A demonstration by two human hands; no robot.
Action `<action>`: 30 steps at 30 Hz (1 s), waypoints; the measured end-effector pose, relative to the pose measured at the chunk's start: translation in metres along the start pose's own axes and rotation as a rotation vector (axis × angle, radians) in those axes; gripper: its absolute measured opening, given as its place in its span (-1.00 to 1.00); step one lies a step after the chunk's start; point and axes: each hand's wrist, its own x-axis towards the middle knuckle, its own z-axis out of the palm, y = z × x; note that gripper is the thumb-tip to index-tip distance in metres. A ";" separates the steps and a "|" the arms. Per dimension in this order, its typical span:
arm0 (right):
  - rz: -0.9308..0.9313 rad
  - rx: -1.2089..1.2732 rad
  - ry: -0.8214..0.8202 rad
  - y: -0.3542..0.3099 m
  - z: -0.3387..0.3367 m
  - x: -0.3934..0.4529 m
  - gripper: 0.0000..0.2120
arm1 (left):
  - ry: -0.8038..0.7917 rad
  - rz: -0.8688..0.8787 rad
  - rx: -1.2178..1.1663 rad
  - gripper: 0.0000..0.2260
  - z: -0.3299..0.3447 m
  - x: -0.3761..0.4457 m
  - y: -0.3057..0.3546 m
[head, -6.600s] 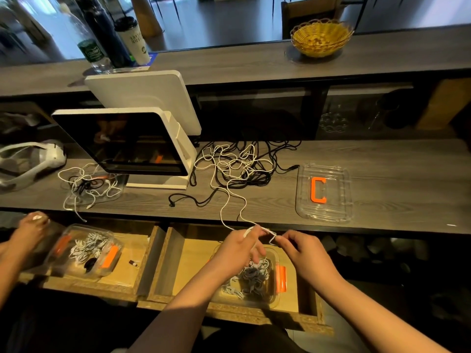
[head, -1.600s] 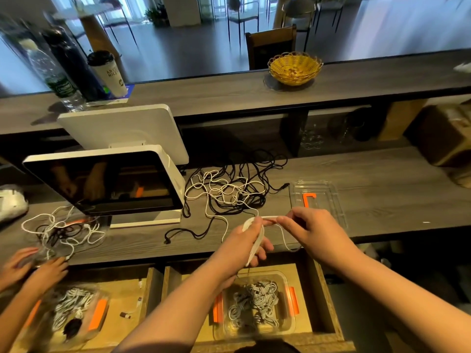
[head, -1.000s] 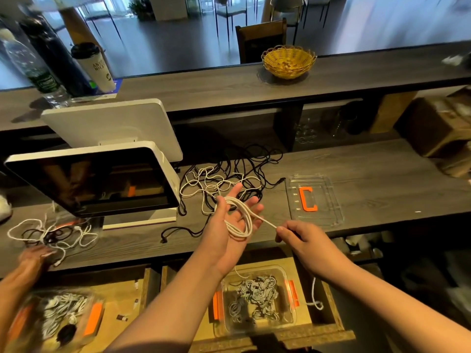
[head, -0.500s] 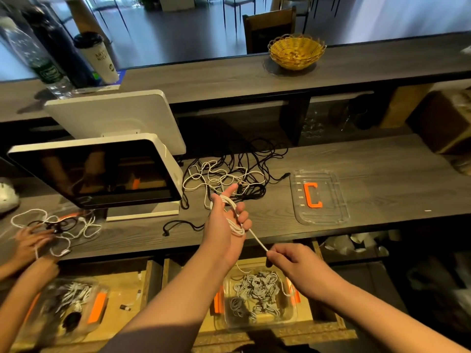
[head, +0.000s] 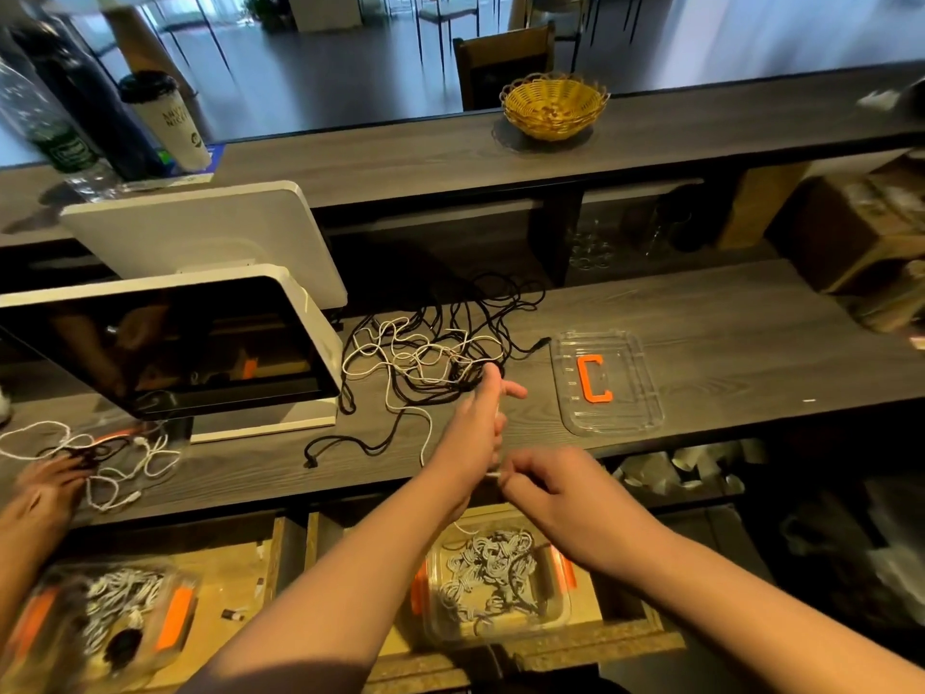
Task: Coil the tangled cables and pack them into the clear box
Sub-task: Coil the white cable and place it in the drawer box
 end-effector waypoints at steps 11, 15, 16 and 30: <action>-0.075 -0.177 0.278 0.011 -0.026 0.007 -0.88 | -0.390 -0.415 -0.188 -0.47 -0.001 -0.020 -0.005; -0.047 -0.140 0.320 0.018 -0.035 0.006 -0.83 | -0.529 -0.480 -0.233 -0.34 0.004 -0.022 -0.007; -0.045 -0.143 0.322 0.019 -0.035 0.006 -0.84 | -0.552 -0.485 -0.234 -0.32 0.005 -0.022 -0.007; 0.103 0.032 0.338 0.049 -0.031 -0.005 -0.94 | -0.527 -0.432 -0.063 -0.68 0.010 -0.034 -0.016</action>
